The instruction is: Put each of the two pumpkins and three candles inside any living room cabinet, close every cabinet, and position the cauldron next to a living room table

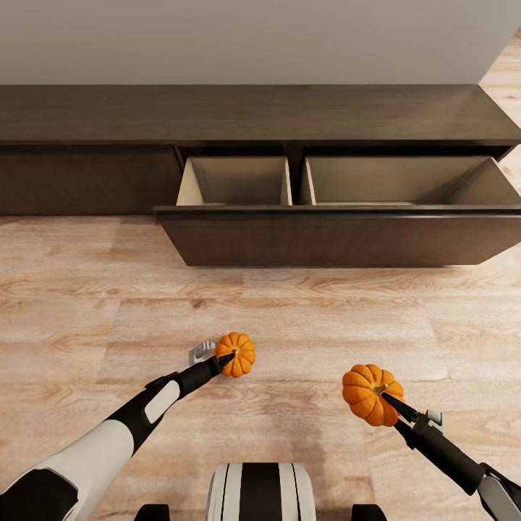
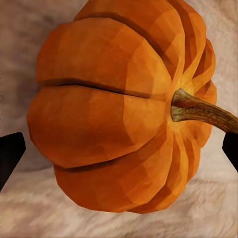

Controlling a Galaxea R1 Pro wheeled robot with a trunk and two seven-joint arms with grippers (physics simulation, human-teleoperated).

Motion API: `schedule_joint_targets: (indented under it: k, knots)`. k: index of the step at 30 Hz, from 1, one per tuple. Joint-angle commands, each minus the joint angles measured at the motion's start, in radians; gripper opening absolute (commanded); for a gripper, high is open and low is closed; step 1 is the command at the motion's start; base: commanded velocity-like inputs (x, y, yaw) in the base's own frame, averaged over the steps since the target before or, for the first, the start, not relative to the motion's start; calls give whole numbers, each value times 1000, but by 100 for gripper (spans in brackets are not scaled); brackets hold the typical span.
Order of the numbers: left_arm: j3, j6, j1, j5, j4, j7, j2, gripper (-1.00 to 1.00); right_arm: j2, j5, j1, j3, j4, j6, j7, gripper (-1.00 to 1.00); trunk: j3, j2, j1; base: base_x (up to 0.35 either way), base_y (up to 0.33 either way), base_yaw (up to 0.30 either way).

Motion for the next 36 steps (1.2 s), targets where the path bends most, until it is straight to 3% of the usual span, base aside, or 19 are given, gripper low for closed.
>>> schedule_joint_targets:
  k: [1,19,30,36]
  knots:
    - [-4,5,0,10,0,-1,1,100,0,-6,0,0,0,8,0,-100,-1,0,0,0,0,0]
    - [-4,3,0,9,3,1,0,100,0,-6,0,1,0,8,0,-100,-1,0,0,0,0,0]
    - [-4,2,0,9,3,1,-1,100,0,-6,0,3,0,8,0,-100,-35,-2,4,0,0,0]
    - [-4,2,0,9,1,2,0,100,0,-6,0,3,0,8,0,-100,-35,-2,4,0,0,0]
